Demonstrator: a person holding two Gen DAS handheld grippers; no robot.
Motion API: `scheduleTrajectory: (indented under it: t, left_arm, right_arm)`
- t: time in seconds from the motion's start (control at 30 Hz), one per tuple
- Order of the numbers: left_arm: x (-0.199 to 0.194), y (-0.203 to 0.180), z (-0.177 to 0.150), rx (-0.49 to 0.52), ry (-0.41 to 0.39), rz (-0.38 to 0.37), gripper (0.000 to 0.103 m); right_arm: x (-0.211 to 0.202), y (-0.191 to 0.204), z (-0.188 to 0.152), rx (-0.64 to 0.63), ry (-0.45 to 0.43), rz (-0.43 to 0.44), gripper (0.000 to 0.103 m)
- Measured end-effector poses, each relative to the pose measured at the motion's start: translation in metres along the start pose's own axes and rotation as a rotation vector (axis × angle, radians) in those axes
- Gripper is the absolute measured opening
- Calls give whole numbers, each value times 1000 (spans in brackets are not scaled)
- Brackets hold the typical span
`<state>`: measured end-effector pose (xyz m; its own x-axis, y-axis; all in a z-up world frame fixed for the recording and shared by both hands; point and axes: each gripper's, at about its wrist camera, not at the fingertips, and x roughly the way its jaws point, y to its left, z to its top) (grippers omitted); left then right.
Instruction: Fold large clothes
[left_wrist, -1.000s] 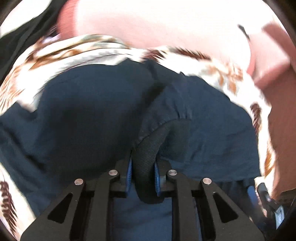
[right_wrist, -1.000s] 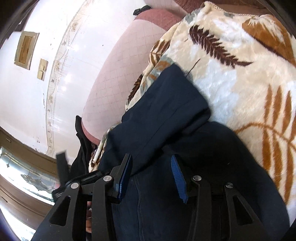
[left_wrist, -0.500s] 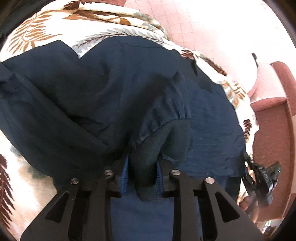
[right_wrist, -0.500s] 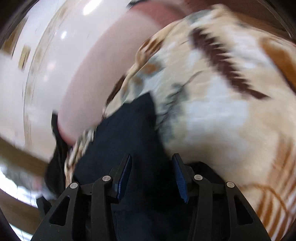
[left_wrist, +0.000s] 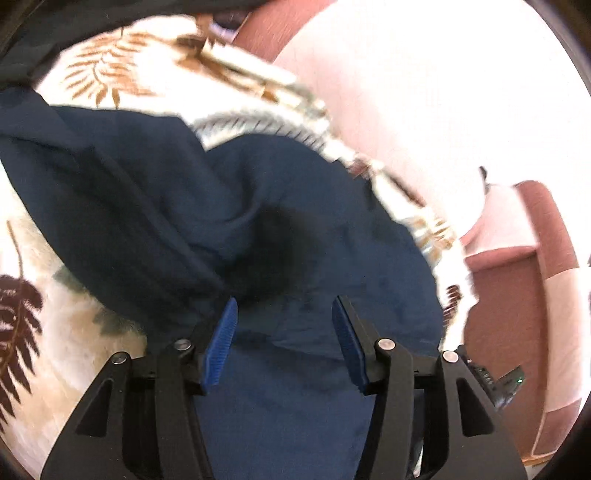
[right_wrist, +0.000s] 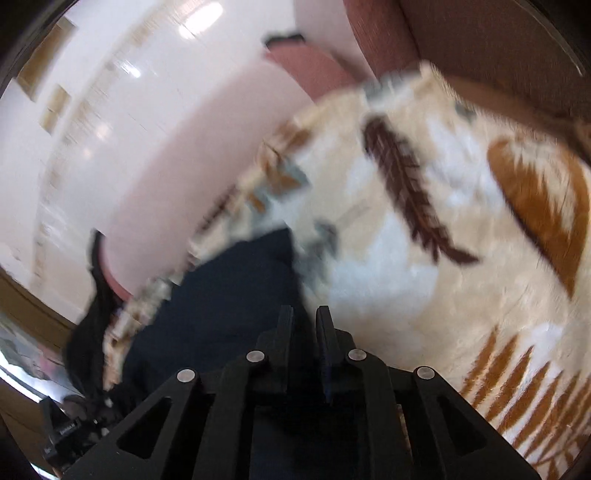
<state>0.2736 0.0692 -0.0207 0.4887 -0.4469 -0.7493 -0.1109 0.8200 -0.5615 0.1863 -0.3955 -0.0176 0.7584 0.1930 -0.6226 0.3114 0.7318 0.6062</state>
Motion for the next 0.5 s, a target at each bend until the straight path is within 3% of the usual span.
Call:
scheduleTrajectory:
  t: [0.1,0.23,0.3,0.37,0.4,0.5]
  left_arm:
    - [1,-22,-1,81,-20,1,58]
    - [49,-39,5,182,12,184,59]
    - [72,-25,8,159,76,244,56]
    - [75,-26,9,190,61,260,56]
    - [72,-29,9,200,67,261,56]
    - [53,-26,13,193,63,201,56]
  right_arm:
    - [6,20,-3,-45,28,39,17]
    - [29,37,-20,-107,114,59,22]
    - [58,37,-33,-135,209,-22,26]
    - [74,32,-41,-128,282,-100,20]
    - [71,36,-42,-129,258,-109,22]
    - [55,67,-40,-160,189,-28,26]
